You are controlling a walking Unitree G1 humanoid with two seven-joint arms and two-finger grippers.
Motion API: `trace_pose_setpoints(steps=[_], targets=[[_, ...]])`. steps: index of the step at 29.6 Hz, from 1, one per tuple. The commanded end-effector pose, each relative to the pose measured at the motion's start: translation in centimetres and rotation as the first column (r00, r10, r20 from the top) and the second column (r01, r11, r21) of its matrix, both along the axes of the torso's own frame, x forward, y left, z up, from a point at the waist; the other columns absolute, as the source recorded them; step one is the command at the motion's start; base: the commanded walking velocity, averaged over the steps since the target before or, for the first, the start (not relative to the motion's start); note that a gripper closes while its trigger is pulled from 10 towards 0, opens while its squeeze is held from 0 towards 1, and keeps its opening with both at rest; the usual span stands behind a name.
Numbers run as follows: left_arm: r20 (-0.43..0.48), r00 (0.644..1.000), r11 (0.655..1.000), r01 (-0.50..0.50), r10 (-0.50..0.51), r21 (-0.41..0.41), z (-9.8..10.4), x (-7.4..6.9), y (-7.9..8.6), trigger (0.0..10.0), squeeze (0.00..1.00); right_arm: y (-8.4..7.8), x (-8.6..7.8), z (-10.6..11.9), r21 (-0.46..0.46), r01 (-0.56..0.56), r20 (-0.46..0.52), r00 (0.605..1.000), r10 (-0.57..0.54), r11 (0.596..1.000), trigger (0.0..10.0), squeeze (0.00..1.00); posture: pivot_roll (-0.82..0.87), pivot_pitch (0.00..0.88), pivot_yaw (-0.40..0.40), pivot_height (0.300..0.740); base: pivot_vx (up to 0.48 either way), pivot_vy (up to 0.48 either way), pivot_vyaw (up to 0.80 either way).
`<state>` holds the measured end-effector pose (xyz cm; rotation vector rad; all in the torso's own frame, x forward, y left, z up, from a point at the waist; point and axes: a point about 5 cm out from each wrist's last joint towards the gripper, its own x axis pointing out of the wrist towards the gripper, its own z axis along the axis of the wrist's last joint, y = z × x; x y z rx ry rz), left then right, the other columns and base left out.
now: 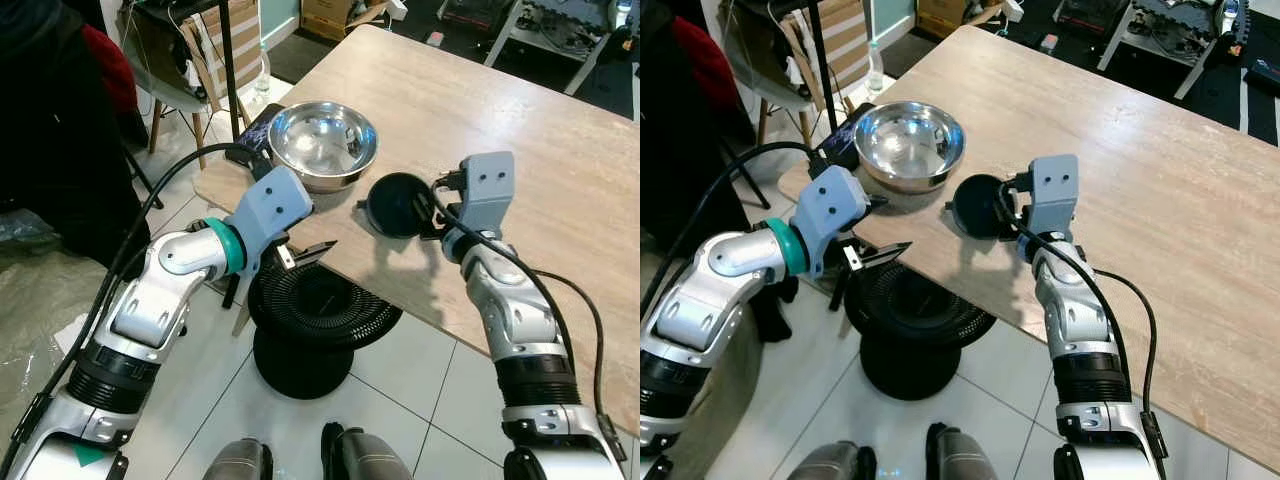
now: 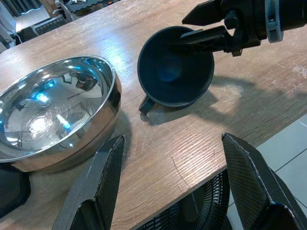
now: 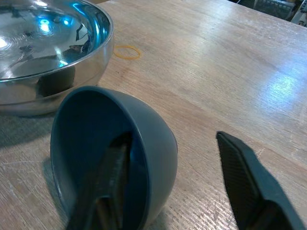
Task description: Setting the table
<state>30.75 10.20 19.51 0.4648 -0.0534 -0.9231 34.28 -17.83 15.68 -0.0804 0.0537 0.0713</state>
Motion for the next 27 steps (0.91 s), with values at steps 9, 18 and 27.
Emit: trace_pose_setpoints(steps=[9, 18, 27], targets=[[0.001, 1.0, 1.0, -0.002, 0.002, -0.013, 0.1, 0.0, -0.2, 10.0, 0.0, -0.5, -0.1, -0.6, -0.004, 0.005, -0.036, 0.999, -0.005, 1.0, 0.0, 0.0, 0.05, 0.055, -0.025, 0.74, 0.0, 0.0, 0.0], [0.001, 1.0, 1.0, -0.004, 0.004, -0.015, 0.1, 0.0, -0.2, 10.0, 0.0, -0.4, -0.2, -0.3, -0.014, -0.056, -0.067, 0.996, 0.055, 0.998, 0.0, 0.0, 0.05, 0.056, -0.025, 0.74, 0.0, 0.0, 0.0], [0.002, 1.0, 1.0, -0.004, 0.004, -0.018, 0.1, 0.0, -0.2, 10.0, 0.0, -0.8, -0.1, 2.8, -0.204, -0.169, -0.023, 0.986, 0.168, 0.964, 0.0, 0.0, 0.04, 0.057, -0.025, 0.74, 0.0, 0.0, 0.0]])
